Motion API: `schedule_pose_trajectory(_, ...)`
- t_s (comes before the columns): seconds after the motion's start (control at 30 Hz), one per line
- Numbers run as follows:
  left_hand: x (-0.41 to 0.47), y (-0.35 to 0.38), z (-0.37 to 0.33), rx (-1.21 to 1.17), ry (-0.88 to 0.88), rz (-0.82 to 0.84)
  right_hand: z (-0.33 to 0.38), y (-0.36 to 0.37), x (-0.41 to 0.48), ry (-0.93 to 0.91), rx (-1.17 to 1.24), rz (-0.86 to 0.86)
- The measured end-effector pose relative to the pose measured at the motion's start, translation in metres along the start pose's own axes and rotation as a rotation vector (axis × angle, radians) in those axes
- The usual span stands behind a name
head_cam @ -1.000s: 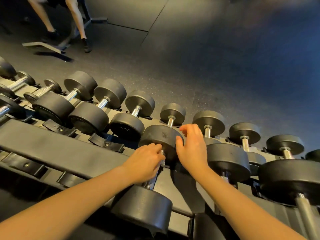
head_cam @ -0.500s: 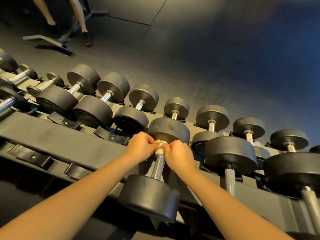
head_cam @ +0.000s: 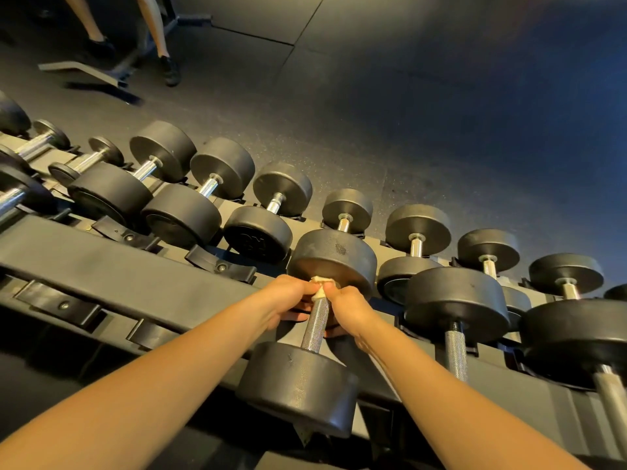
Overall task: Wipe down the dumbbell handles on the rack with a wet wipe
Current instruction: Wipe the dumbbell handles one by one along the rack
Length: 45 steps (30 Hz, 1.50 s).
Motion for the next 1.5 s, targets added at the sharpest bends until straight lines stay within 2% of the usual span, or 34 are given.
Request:
schedule_pose_trajectory(0.13, -0.01, -0.001, 0.001, 0.189, 0.077, -0.074, -0.005, -0.002, -0.013, 0.026, -0.14, 0.136)
schedule_pose_trajectory(0.23, -0.011, 0.0, -0.006, 0.336, 0.096, -0.156, -0.009, -0.003, -0.016, 0.056, -0.097, 0.172)
schedule_pose_trajectory(0.37, -0.005, 0.007, -0.012, 0.117, 0.092, -0.187, -0.006, -0.002, -0.005, 0.014, 0.099, 0.026)
schedule_pose_trajectory(0.47, -0.001, 0.006, -0.003, 0.092, 0.12, -0.148, -0.013, 0.004, -0.009, 0.021, 0.244, 0.015)
schedule_pose_trajectory(0.53, -0.006, 0.001, 0.001, 0.11, 0.081, -0.085, -0.019, 0.003, -0.014, 0.055, 0.292, 0.107)
schedule_pose_trajectory(0.63, -0.009, -0.008, 0.003, 0.256, 0.008, -0.015, -0.027, -0.003, -0.021, 0.097, 0.195, 0.286)
schedule_pose_trajectory(0.73, -0.015, -0.009, 0.002, 0.357, -0.037, 0.045, -0.032, -0.007, -0.025, 0.125, 0.11, 0.353)
schedule_pose_trajectory(0.8, -0.014, -0.006, 0.001, 0.317, 0.01, -0.047, -0.027, -0.012, -0.021, 0.078, 0.084, 0.297)
schedule_pose_trajectory(0.9, -0.005, 0.003, 0.0, 0.19, 0.145, -0.185, -0.023, -0.019, -0.007, 0.009, 0.095, 0.068)
schedule_pose_trajectory(0.97, -0.003, 0.007, 0.0, 0.143, 0.16, -0.175, -0.026, -0.019, -0.003, 0.008, 0.137, -0.074)
schedule_pose_trajectory(1.03, -0.004, 0.003, 0.002, 0.08, 0.081, -0.074, -0.028, -0.016, -0.005, 0.02, 0.18, -0.12)
schedule_pose_trajectory(1.13, -0.014, -0.001, 0.011, 0.114, -0.049, 0.08, -0.027, -0.014, -0.013, 0.042, 0.197, -0.003)
schedule_pose_trajectory(1.27, -0.019, -0.016, 0.021, 0.345, -0.118, 0.111, -0.03, -0.017, -0.027, 0.113, 0.043, 0.332)
schedule_pose_trajectory(1.33, -0.017, -0.021, 0.022, 0.461, -0.149, 0.09, -0.027, -0.021, -0.03, 0.111, -0.027, 0.403)
schedule_pose_trajectory(1.4, -0.019, -0.021, 0.017, 0.486, -0.09, 0.03, -0.018, -0.025, -0.024, 0.053, -0.067, 0.296)
schedule_pose_trajectory(1.5, -0.019, -0.014, 0.002, 0.484, 0.165, -0.174, -0.007, -0.022, -0.019, -0.053, -0.105, -0.004)
Point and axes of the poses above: each hand's wrist, its own x-axis towards the middle knuckle, its own y-axis out of the palm, z = x × y, the point moved 4 cm from there along x, towards the middle knuckle, and after that the axes turned 14 degrees about -y, right-handed, at the moved point
